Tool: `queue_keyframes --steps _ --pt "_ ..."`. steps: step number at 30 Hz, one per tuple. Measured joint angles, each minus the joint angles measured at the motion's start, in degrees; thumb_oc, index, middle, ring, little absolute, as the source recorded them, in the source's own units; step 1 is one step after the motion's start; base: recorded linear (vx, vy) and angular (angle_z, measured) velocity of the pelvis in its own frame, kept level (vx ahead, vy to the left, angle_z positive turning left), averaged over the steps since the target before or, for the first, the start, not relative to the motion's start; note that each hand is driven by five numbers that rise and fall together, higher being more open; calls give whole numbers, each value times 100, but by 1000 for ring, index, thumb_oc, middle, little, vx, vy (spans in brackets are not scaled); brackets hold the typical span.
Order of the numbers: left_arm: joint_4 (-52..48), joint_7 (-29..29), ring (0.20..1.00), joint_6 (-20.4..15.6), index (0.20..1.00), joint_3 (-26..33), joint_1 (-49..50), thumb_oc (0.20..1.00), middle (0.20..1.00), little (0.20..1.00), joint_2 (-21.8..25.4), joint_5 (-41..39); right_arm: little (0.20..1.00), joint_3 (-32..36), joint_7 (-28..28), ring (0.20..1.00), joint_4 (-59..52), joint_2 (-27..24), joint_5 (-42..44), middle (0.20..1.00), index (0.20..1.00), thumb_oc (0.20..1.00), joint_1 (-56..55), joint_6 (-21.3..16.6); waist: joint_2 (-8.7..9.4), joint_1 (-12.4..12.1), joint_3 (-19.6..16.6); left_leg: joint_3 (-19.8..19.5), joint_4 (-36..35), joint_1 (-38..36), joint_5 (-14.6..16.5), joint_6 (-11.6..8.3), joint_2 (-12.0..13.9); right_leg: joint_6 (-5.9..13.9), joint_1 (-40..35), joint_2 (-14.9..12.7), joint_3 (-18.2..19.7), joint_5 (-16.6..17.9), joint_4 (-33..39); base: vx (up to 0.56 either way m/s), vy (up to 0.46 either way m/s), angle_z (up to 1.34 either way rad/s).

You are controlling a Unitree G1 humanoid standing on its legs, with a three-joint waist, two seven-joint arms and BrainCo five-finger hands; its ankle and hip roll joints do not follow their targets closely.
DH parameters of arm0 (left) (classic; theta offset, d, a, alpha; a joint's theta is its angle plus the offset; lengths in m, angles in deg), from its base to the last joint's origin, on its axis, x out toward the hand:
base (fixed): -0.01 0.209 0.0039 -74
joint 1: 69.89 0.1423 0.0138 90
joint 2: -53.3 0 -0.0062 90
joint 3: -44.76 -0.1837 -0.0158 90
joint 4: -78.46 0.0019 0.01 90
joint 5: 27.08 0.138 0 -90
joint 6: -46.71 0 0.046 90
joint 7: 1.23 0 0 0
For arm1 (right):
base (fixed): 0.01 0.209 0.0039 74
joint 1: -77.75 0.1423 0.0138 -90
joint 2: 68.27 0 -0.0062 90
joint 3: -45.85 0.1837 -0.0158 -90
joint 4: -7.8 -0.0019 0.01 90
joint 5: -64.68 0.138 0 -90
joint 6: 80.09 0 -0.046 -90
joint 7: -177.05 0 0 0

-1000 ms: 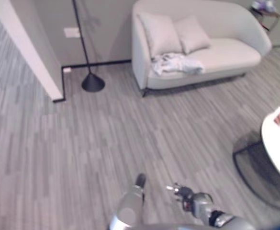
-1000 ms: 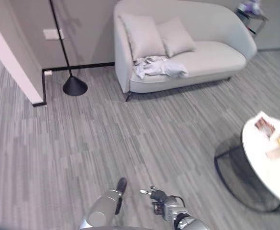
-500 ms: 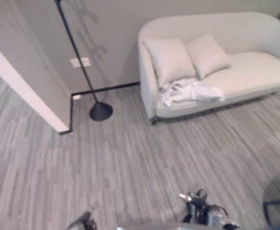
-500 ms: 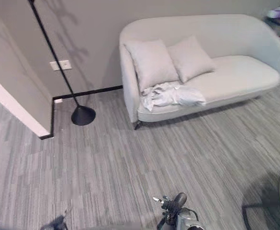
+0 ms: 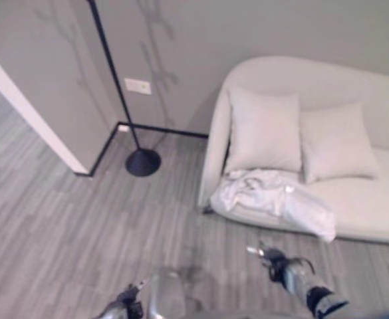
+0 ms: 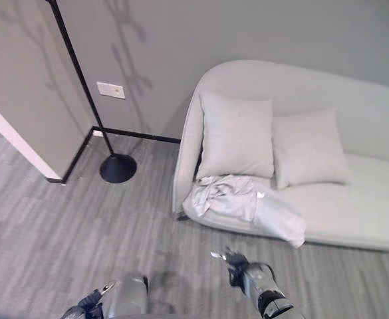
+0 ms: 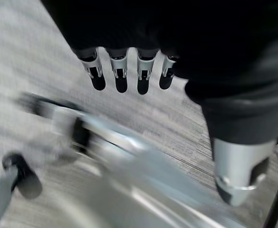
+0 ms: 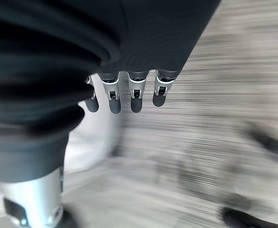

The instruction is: Hang the clothes on the sofa on the clothes rack.

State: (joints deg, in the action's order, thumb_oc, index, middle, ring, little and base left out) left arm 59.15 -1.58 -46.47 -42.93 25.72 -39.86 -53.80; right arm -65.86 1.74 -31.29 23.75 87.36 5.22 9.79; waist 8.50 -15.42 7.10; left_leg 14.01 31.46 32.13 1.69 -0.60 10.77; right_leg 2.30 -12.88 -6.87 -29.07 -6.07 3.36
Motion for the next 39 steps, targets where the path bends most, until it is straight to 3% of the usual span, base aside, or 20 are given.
queue_keyframes --steps 1,2,3,4,5,7,10,12,13,14,18,22,26,29,34,38,39 --pt "-42 20 1000 16 1000 21 131 1000 1000 1000 -15 -98 1000 -91 -77 1000 -534 -155 -275 1000 1000 1000 -54 -42 -101 -58 -27 92 -920 22 -77 -132 -38 41 -194 36 -76 -40 180 409 152 -103" --pt "-68 22 1000 18 1000 154 214 1000 1000 1000 -65 -183 1000 -238 -151 1000 -917 -310 -592 1000 1000 1000 -55 -103 -232 -85 -43 37 -1601 -26 -187 -236 -51 219 -342 100 -146 -169 176 289 111 -84" --pt "-119 43 1000 17 1000 217 307 1000 1000 1000 -102 -199 1000 -255 -180 1000 -1089 -360 -746 1000 1000 1000 -43 -199 -400 -53 -69 17 -1783 -75 -229 -184 -54 441 -489 123 -108 -202 165 420 169 -70" --pt "2 63 1000 -1 1000 313 237 1000 1000 1000 -47 -191 1000 -247 -378 1000 -1242 -463 -1376 1000 1000 1000 -23 -191 -516 64 -89 -210 -2000 -274 -983 144 -233 717 -776 -4 -127 -226 10 265 185 -12" --pt "-25 60 1000 -83 1000 557 -29 1000 1000 1000 28 -235 1000 -180 -495 1000 -1154 -462 -1803 1000 1000 1000 -44 -159 -407 149 -83 -193 -2084 -404 -997 150 -389 620 -536 -238 -105 -475 -569 116 127 3" --pt "-14 139 1000 -157 1000 708 -359 1000 1000 1000 43 -508 1000 -146 -767 1000 -1290 -456 -2299 1000 1000 1000 -33 -63 -438 133 -22 -15 -2397 -848 -1283 136 -408 487 -121 -285 36 -636 -948 -1 48 -5" --pt "-98 145 1000 -231 1000 669 -551 1000 1000 1000 120 -614 1000 -213 -991 1000 -1383 -443 -2785 1000 1000 1000 124 -50 -324 173 -3 104 -2748 -1341 -1114 149 -622 434 598 -132 26 -580 -811 -8 1 3" --pt "-106 155 1000 -232 1000 661 -572 1000 1000 1000 144 -616 1000 -206 -1048 1000 -1343 -458 -2844 1000 1000 1000 109 -30 -310 198 15 43 -2724 -1463 -999 179 -739 325 653 -91 140 -375 -825 4 25 33" --pt "-96 325 1000 -241 1000 544 -764 1000 1000 1000 237 -770 1000 -576 -1330 1000 -1071 -445 -3477 1000 1000 1000 490 61 -186 65 104 11 -2325 -1159 -809 -50 -708 368 904 -146 162 -431 -879 32 28 1" --pt "-32 399 1000 -243 1000 488 -926 1000 1000 1000 281 -836 1000 -733 -1366 1000 -861 -472 -3725 1000 1000 1000 832 117 -135 21 200 -34 -2134 -975 -746 -95 -620 356 955 -60 146 -424 -840 8 6 -6" --pt "-99 574 1000 -269 1000 453 -1117 1000 1000 1000 164 -836 1000 -705 -1574 1000 -1040 -477 -4767 1000 1000 1000 1113 448 -209 -86 582 17 -2141 -902 -768 -11 -627 440 883 13 122 -219 -481 -10 -2 0" --pt "-80 609 1000 -288 1000 497 -1216 1000 1000 1000 92 -854 1000 -694 -1699 1000 -1573 -659 -5400 1000 1000 1000 907 440 -180 -24 755 -74 -2133 -891 -770 -10 -569 424 730 171 23 -173 -227 10 -11 7" --pt "-155 463 1000 -422 1000 507 -771 1000 1000 1000 -199 -861 1000 -706 -1928 1000 -1646 -672 -5710 1000 1000 1000 472 281 -140 -147 857 -167 -2131 -861 -768 -21 -569 368 671 271 -19 -210 -187 -12 -18 11" --pt "82 493 1000 -307 1000 463 -376 1000 1000 1000 -310 -855 1000 -644 -2331 1000 -1515 -623 -5933 1000 1000 1000 251 291 -127 -218 992 -336 -2134 -818 -788 -52 -585 308 633 336 -158 -245 -151 -77 -2 32" --pt "-793 711 1000 -422 1000 205 -90 1000 1000 1000 -280 -831 1000 -476 -2543 1000 -1903 -691 -6070 1000 1000 1000 -1 320 -175 -188 1056 -389 -2305 -833 -891 -132 -545 277 714 367 -154 -264 -273 -89 -26 -1" --pt "-1284 704 1000 -538 1000 -28 -115 1000 1000 1000 -199 -814 1000 -453 -2456 1000 -2229 -1030 -6224 1000 1000 1000 -464 356 -285 -138 1186 -397 -2347 -963 -1026 -83 -471 237 686 434 -144 -276 -376 -142 -83 -4" --pt "-1508 710 1000 -548 1000 -187 -100 1000 1000 1000 -151 -814 1000 -435 -2434 1000 -2226 -1190 -6256 1000 1000 1000 -597 374 -387 -127 1286 -419 -2354 -1005 -1128 -93 -397 205 625 524 -150 -257 -365 -154 -49 2"
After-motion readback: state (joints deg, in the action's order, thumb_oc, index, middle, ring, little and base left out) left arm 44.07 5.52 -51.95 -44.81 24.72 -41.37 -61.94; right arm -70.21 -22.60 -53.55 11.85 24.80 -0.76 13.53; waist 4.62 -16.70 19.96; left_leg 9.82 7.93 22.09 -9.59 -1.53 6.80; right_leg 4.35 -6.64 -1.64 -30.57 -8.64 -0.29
